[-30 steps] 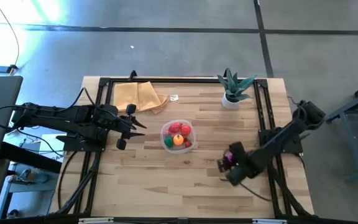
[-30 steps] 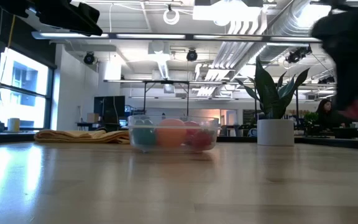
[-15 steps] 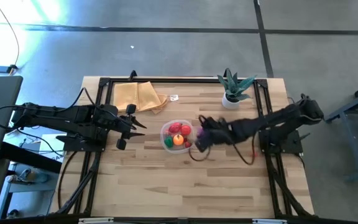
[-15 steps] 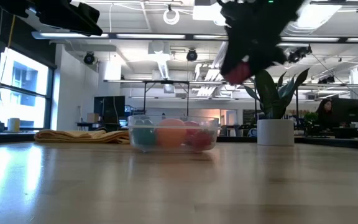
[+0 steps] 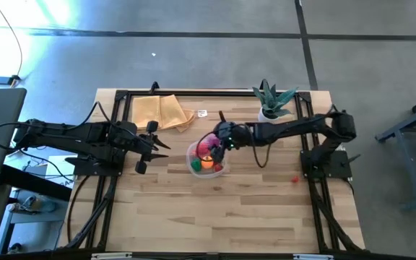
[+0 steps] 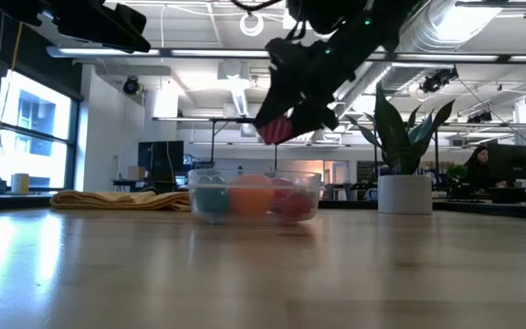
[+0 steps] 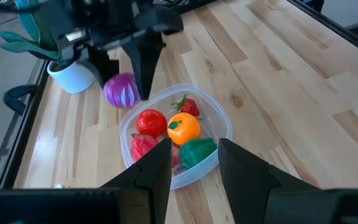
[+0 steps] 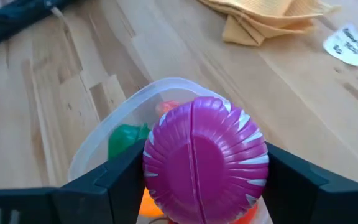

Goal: Pick and placing Produce into tupperware
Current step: Put the purple onion into the transparent bin

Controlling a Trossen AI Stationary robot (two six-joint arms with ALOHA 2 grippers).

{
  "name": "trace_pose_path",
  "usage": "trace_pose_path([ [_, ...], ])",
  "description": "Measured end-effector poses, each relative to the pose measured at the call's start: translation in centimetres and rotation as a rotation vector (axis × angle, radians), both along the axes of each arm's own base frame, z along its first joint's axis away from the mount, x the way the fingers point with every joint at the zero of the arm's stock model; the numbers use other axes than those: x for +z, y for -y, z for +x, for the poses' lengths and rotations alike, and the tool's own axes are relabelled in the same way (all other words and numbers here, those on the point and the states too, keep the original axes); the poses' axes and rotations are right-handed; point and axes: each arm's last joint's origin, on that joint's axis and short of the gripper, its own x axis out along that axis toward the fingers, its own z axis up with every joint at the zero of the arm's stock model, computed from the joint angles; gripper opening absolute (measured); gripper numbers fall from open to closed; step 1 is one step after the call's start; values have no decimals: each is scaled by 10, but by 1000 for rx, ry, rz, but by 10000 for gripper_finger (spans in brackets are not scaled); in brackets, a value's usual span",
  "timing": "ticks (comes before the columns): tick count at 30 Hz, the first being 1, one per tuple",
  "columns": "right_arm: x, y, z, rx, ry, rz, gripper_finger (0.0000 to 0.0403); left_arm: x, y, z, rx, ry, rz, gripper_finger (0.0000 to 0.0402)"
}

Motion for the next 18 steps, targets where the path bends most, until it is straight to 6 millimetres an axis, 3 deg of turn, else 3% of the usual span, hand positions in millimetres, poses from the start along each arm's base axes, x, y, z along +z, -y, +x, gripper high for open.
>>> trace_pose_path([
  [9,-13,5,37,84,-78,-48,250,0,0,0,-1,0,0,120],
  [13,-24,5,44,96,-139,-48,250,0,0,0,0,0,0,120],
  [18,-22,5,46,123,-115,-61,250,0,0,0,-1,0,0,120],
])
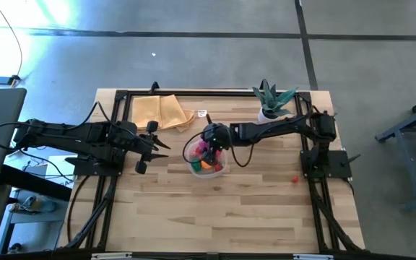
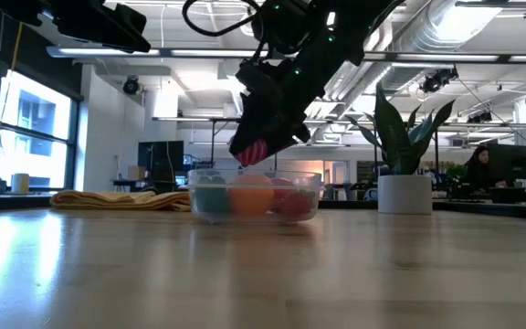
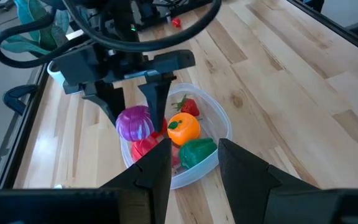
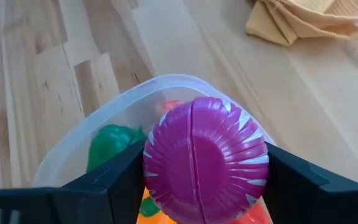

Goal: Pick and placing Produce into tupperware
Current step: Put the purple onion into the transparent bin

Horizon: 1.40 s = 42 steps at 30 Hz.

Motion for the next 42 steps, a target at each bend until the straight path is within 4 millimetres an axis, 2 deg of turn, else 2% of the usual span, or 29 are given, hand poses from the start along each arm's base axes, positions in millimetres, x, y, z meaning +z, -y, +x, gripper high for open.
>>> trace_pose_path([
  [4,0,-3,1,26,8,-15,250,0,0,0,0,0,0,120],
  [9,-8,-6,6,51,6,-31,250,0,0,0,1,0,0,120],
  [16,-7,-6,9,70,40,-52,250,0,0,0,0,0,0,120],
  [21,-14,-6,12,89,42,-43,250,0,0,0,1,0,0,120],
  [42,-16,-15,15,125,59,-61,250,0,0,0,0,0,0,120],
])
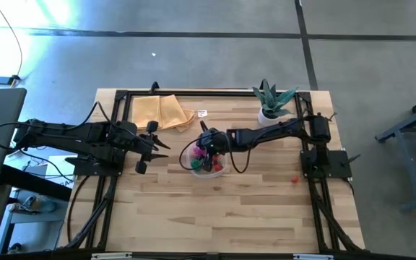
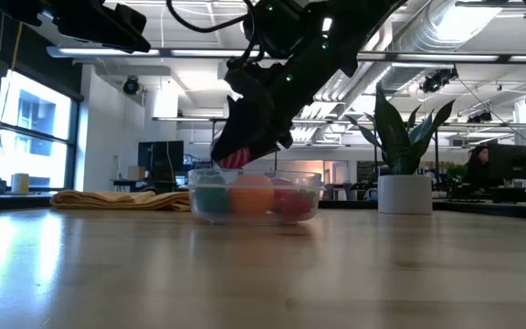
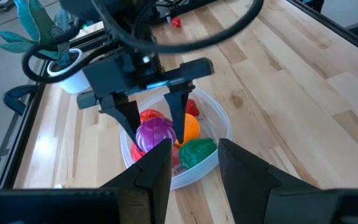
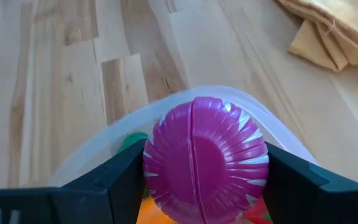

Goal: Pick and placing Produce into tupperware
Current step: Put the purple onion into the transparent bin

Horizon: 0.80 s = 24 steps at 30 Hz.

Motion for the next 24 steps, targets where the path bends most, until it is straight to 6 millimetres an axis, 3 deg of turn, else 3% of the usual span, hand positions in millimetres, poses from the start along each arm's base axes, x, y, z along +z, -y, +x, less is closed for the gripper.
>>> trace_pose_path([
  [24,-9,0,1,2,-29,-4,261,0,0,0,0,0,0,120],
])
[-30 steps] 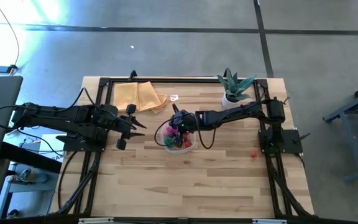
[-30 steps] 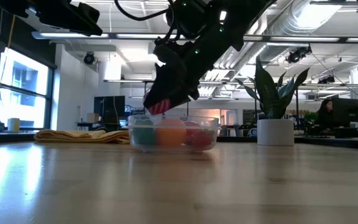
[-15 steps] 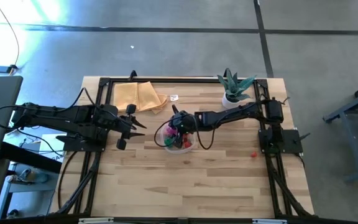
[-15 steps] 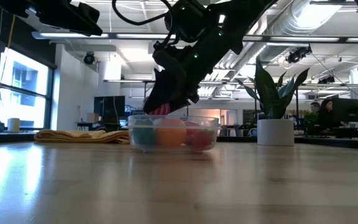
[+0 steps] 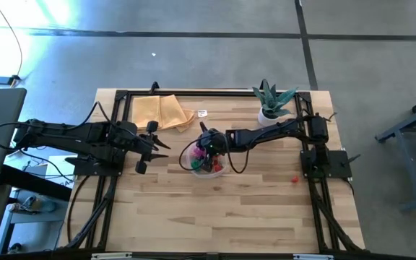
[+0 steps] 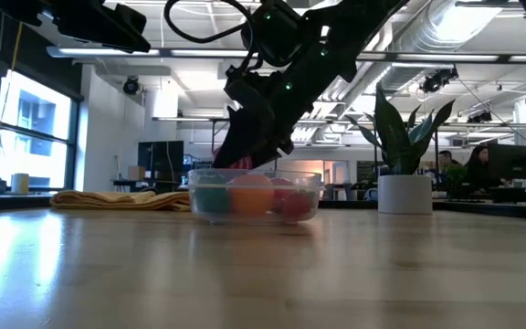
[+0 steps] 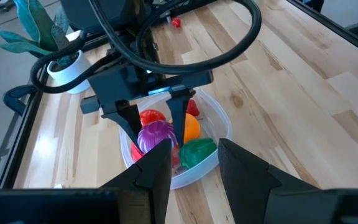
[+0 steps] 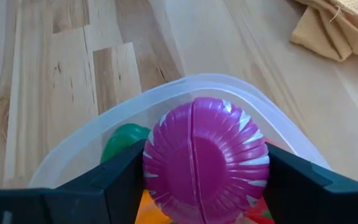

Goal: Pick and placing Produce into tupperware
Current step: Put the purple onion into the transparent bin

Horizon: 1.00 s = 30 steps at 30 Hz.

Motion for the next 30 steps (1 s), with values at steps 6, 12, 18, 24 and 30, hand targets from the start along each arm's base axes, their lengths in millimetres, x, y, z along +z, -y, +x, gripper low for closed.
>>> trace_pose_path([
  [6,0,0,0,11,-2,-15,267,0,0,0,0,0,0,120],
  [12,1,0,1,9,9,-24,268,0,0,0,0,0,0,120],
  [18,1,0,1,9,13,-24,268,0,0,0,0,0,0,120],
  [24,1,0,1,10,14,-25,271,0,0,0,0,0,0,120],
  [30,1,1,1,7,15,-26,312,0,0,0,0,0,0,120],
])
